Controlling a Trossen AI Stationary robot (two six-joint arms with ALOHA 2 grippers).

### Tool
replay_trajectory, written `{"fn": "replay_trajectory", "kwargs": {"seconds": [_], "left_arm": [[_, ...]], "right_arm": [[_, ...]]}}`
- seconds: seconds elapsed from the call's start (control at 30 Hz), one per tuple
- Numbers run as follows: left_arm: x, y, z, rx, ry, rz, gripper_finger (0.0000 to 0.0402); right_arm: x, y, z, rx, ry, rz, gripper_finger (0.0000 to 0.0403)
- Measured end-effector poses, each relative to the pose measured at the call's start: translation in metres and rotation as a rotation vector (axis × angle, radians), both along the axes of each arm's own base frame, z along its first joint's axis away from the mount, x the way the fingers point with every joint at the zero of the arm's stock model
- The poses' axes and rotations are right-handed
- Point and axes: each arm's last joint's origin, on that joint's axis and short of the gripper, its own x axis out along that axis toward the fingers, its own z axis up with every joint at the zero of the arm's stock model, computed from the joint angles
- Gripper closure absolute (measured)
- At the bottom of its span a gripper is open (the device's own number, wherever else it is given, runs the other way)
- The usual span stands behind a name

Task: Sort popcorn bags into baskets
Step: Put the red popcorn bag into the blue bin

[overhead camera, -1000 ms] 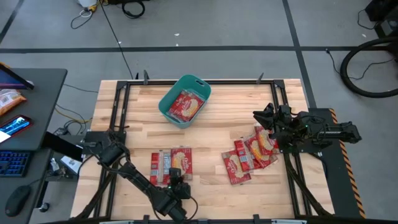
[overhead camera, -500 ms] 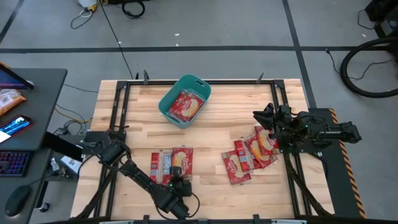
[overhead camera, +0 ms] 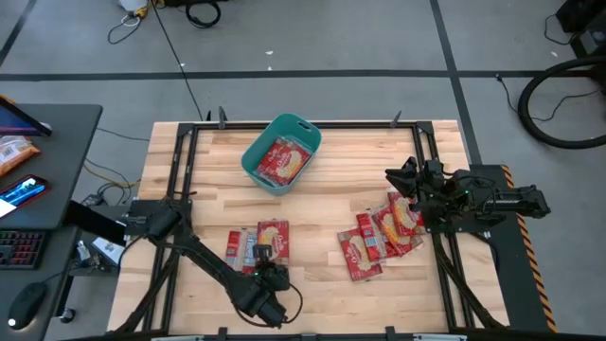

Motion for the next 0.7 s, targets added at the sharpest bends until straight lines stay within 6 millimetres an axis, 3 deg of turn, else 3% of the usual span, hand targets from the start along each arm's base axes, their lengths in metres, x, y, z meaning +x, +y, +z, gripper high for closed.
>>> {"fn": "replay_trajectory", "kwargs": {"seconds": [0.4,0.7], "left_arm": [[-0.005,0.007,0.024,0.053,-0.048,-0.010,0.0401],[-0.007,0.021,0.056,0.067,-0.106,-0.027,0.0401]], "right_arm": [[0.000,0.000,0.000,0.000,0.000,0.001,0.0291],[0.000,0.000,0.000,0.000,0.000,0.001,0.0291]]}}
